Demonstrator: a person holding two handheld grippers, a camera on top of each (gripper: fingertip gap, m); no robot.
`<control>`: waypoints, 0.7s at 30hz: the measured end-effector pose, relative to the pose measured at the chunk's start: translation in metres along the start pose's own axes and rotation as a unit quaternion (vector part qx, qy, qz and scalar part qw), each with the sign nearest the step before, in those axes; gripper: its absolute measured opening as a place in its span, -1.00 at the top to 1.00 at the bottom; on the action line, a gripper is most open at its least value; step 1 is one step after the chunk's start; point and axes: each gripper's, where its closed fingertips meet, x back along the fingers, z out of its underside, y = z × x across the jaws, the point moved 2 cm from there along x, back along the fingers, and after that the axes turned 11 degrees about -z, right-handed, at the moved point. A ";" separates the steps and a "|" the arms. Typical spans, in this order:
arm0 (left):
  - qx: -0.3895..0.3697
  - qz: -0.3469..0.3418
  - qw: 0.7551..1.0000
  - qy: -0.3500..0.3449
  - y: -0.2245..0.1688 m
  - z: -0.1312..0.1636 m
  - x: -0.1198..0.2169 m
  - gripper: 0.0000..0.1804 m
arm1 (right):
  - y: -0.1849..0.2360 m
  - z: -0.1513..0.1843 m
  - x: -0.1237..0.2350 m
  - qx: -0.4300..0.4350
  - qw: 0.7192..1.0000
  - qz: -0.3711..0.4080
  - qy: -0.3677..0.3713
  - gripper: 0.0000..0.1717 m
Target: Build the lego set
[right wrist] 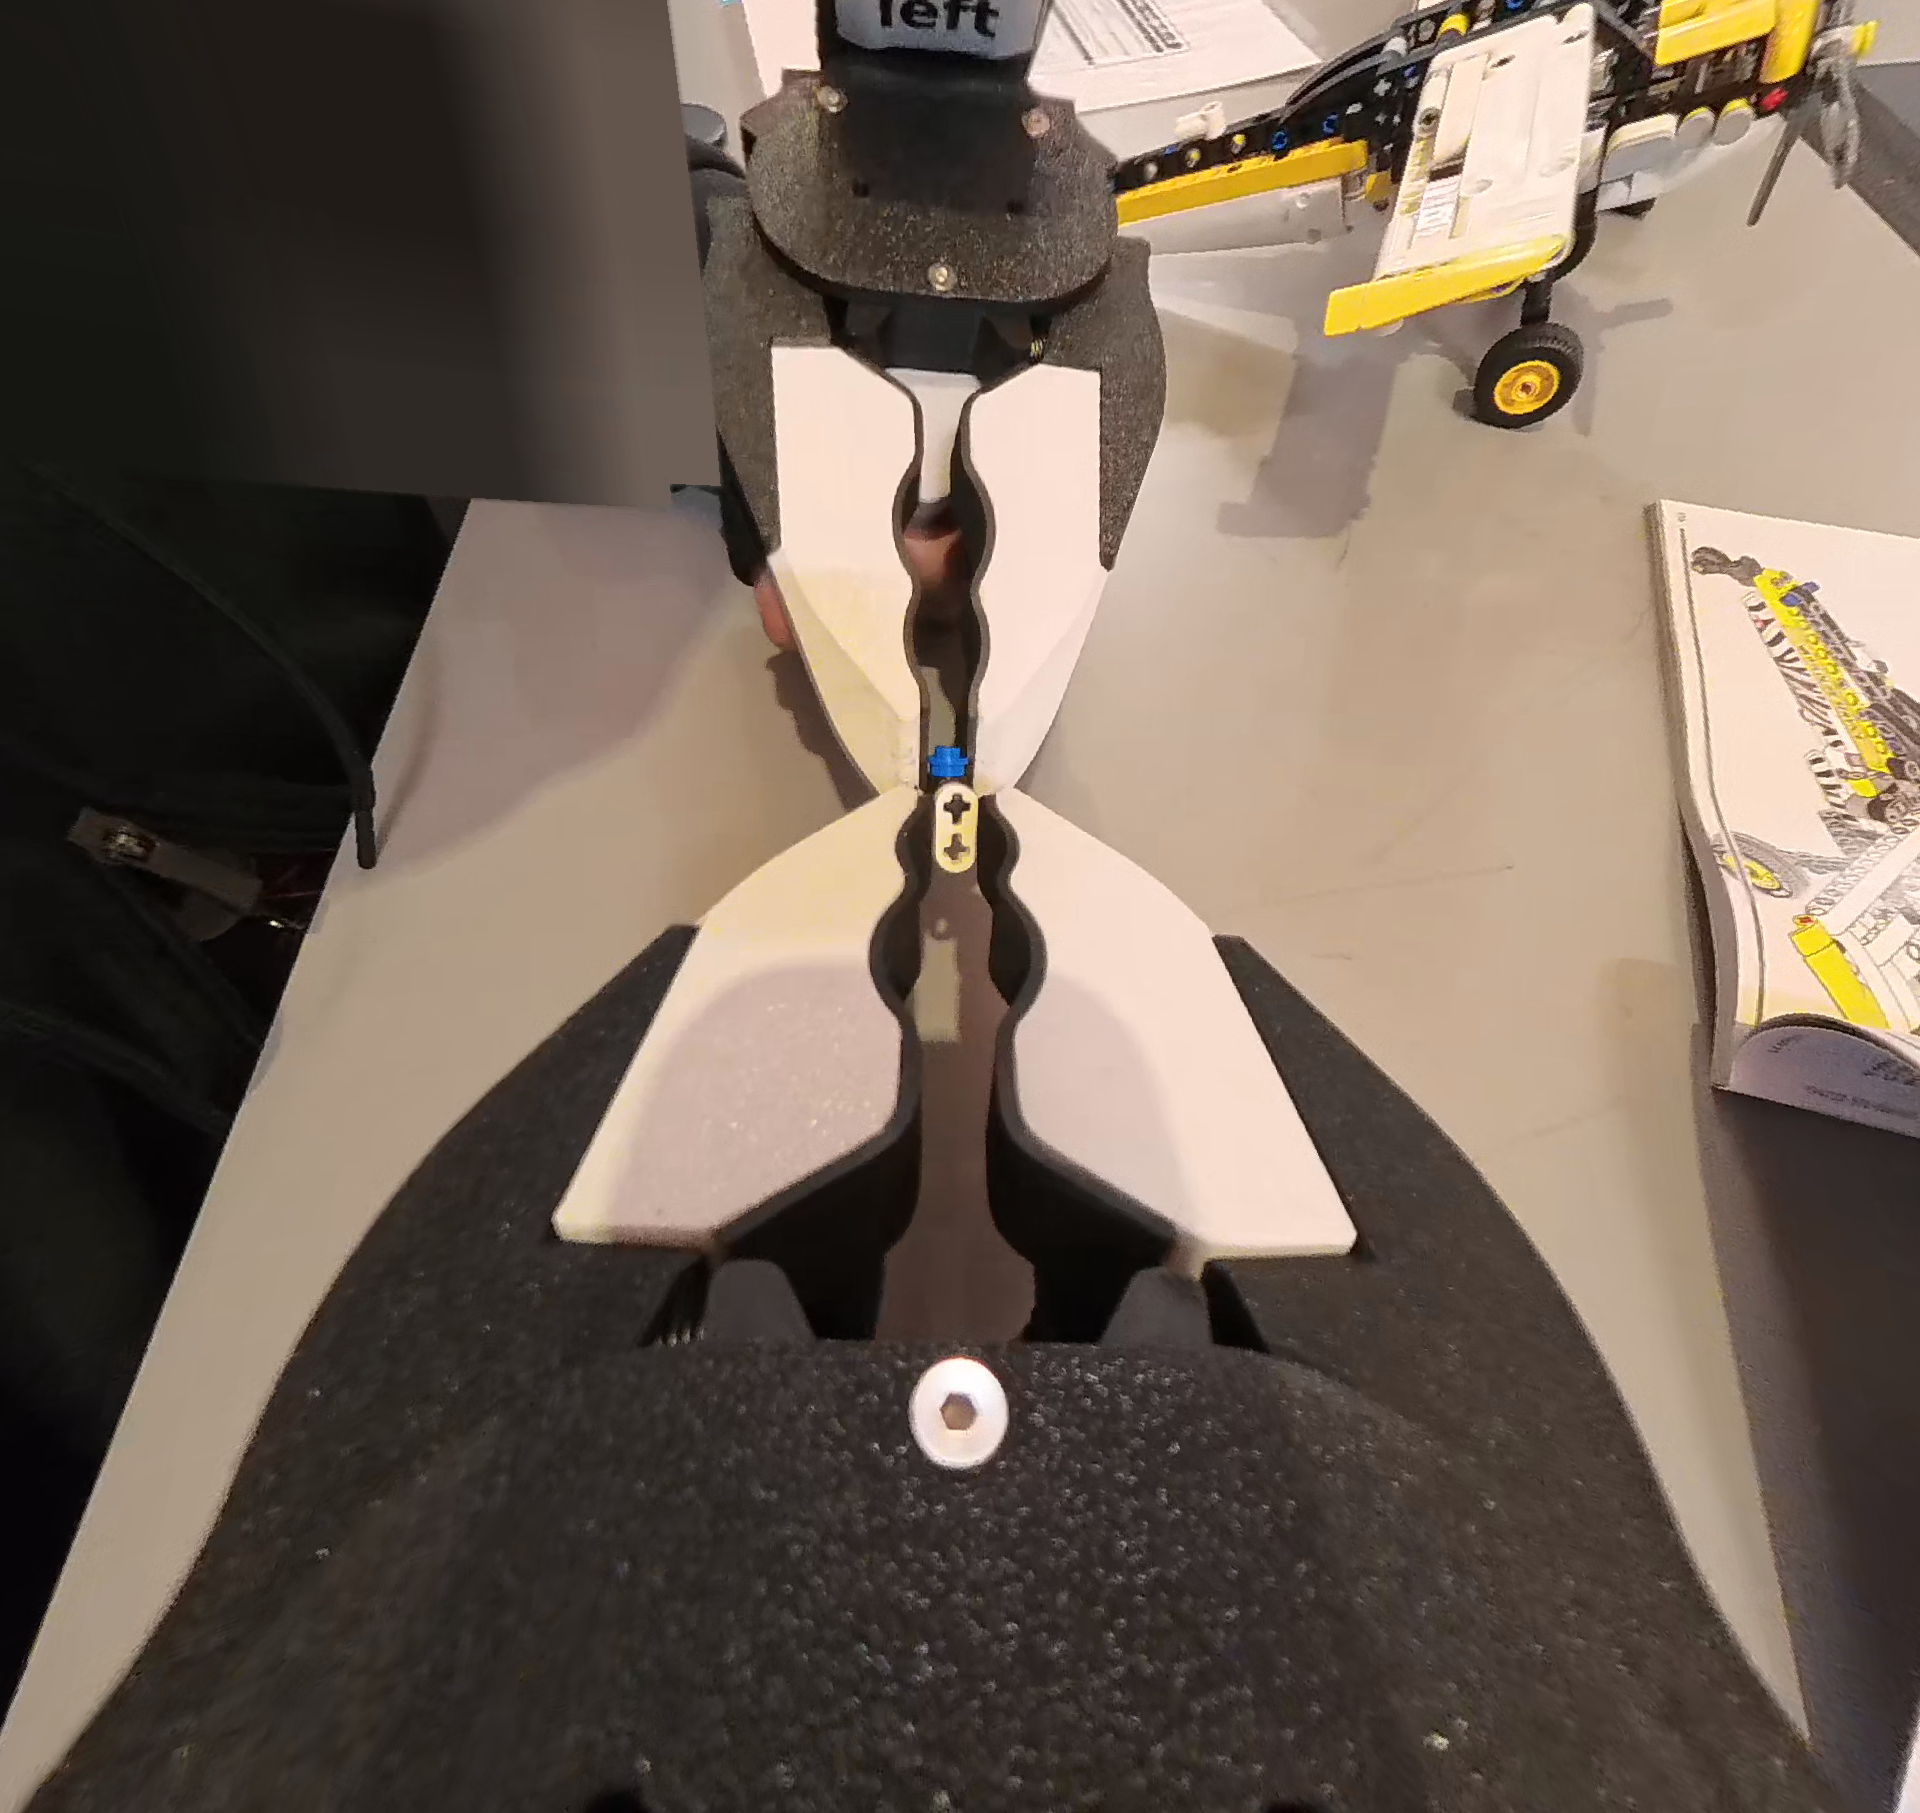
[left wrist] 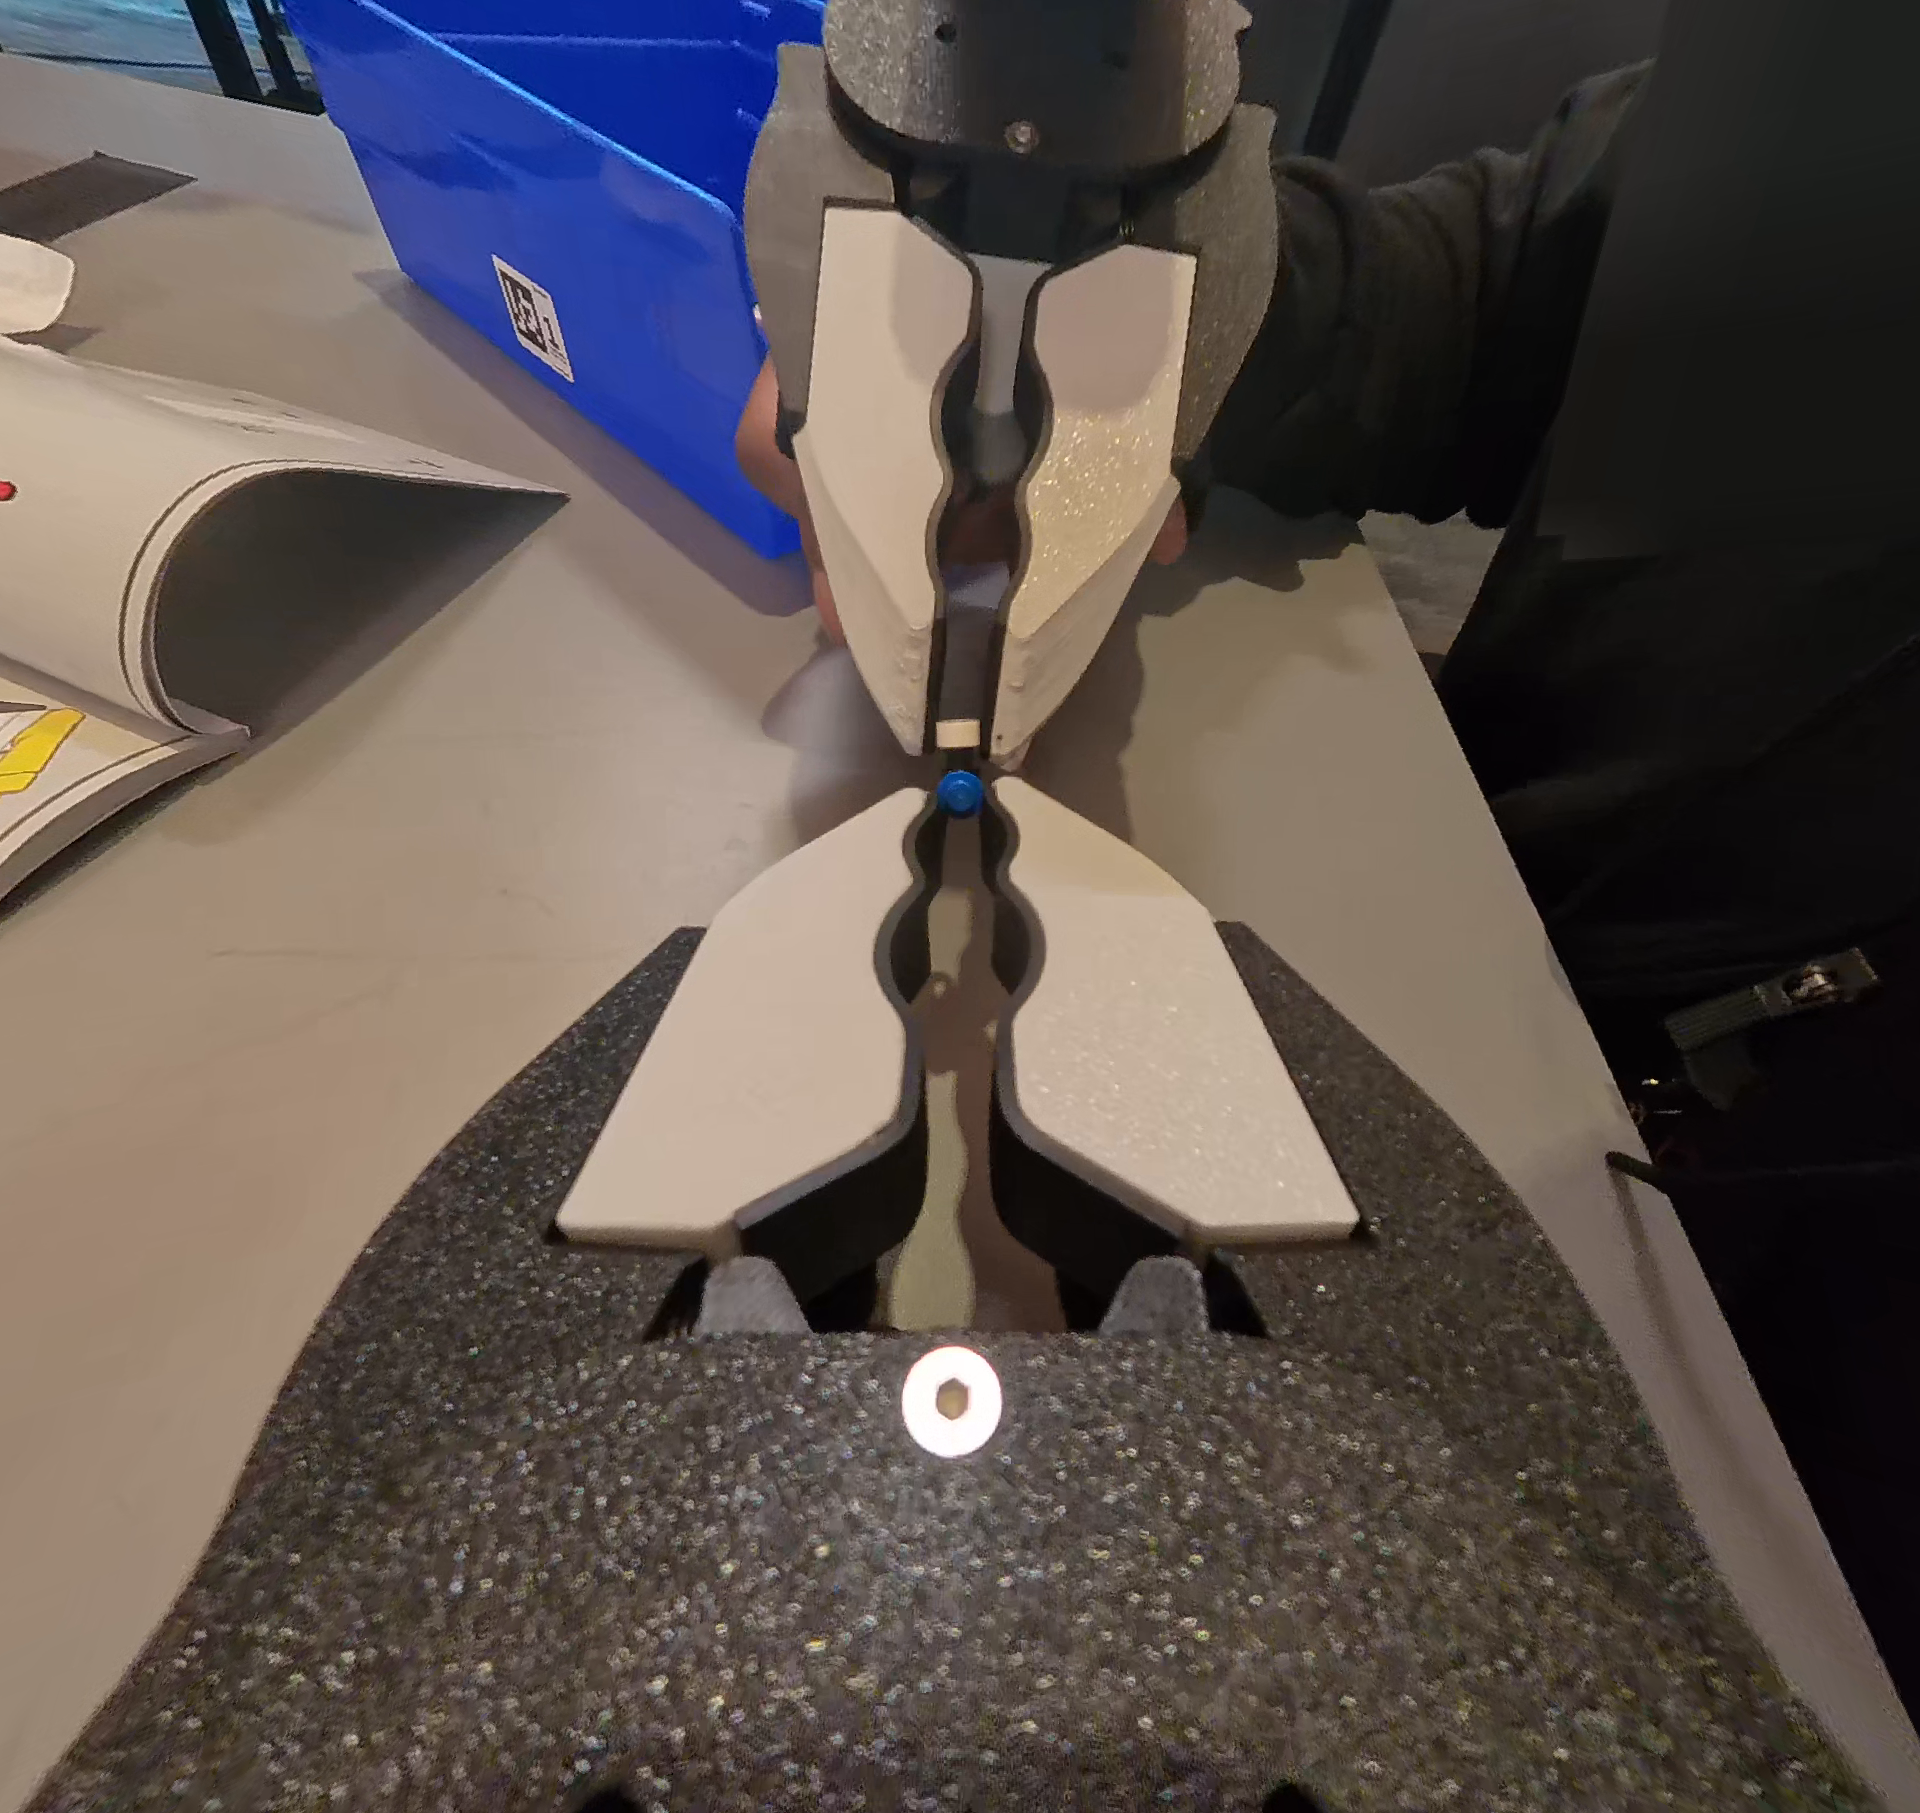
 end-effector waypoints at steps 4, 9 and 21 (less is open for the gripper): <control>-0.013 -0.010 1.000 0.011 -0.001 0.003 -0.002 0.94 | 0.001 0.005 -0.002 0.011 1.000 0.003 0.020 0.91; -0.024 -0.008 0.999 0.029 -0.003 0.007 -0.004 0.94 | 0.002 0.010 -0.005 0.008 0.999 -0.005 0.041 0.92; -0.024 -0.010 0.999 0.030 -0.003 0.008 -0.004 0.93 | 0.002 0.012 -0.007 -0.008 0.999 -0.011 0.039 0.92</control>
